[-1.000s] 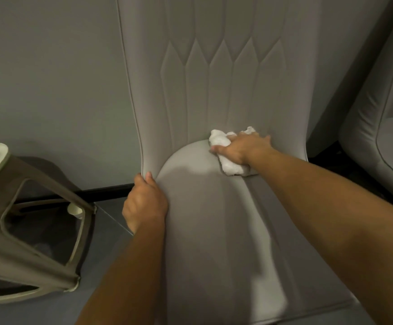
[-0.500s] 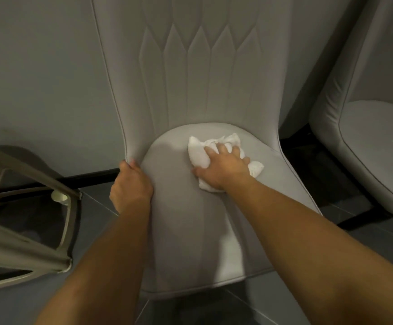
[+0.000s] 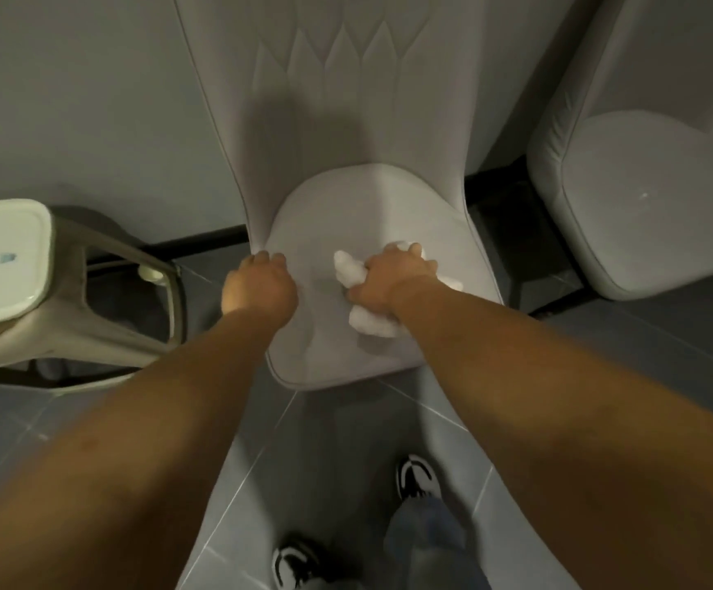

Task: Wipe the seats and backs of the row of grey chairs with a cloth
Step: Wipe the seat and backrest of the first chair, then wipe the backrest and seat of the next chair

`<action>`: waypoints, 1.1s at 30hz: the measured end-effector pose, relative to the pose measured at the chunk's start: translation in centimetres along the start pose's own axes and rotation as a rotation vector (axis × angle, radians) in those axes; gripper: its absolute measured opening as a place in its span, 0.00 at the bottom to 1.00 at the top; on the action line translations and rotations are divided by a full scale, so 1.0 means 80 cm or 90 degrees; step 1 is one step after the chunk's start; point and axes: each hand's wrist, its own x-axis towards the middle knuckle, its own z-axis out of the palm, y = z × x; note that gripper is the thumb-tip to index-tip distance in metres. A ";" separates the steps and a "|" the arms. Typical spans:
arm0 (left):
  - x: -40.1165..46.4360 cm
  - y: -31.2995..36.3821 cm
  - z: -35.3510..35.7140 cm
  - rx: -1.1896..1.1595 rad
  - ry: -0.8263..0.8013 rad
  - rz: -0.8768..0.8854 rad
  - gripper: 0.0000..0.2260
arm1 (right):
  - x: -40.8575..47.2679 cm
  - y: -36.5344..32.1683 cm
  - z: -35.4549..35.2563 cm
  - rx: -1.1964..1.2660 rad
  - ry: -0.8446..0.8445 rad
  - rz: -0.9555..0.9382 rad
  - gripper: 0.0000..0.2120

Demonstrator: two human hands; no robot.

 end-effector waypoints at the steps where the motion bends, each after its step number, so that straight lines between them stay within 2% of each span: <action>1: -0.020 0.005 -0.013 0.023 -0.002 0.029 0.16 | -0.018 0.005 -0.013 -0.018 0.007 0.009 0.33; 4: -0.068 0.010 -0.055 0.045 -0.033 0.018 0.20 | -0.061 0.029 -0.056 -0.048 0.042 0.003 0.24; 7: -0.112 0.021 -0.106 0.030 -0.046 -0.030 0.24 | -0.099 0.058 -0.113 0.006 0.109 -0.027 0.21; 11: -0.171 0.041 -0.175 0.079 -0.050 -0.016 0.25 | -0.153 0.097 -0.204 0.048 0.145 -0.036 0.18; 15: -0.197 0.075 -0.268 0.097 -0.043 -0.035 0.26 | -0.207 0.140 -0.291 0.034 0.242 -0.074 0.13; 19: -0.205 0.129 -0.361 0.143 0.046 0.036 0.26 | -0.255 0.165 -0.371 0.038 0.294 -0.109 0.10; 23: -0.185 0.182 -0.424 0.111 0.107 0.069 0.26 | -0.287 0.194 -0.420 0.043 0.347 -0.119 0.09; 28: -0.159 0.247 -0.444 0.139 0.112 0.156 0.27 | -0.308 0.250 -0.459 0.034 0.386 -0.055 0.07; 33: -0.136 0.302 -0.457 0.117 0.128 0.242 0.26 | -0.336 0.318 -0.484 0.027 0.418 0.029 0.11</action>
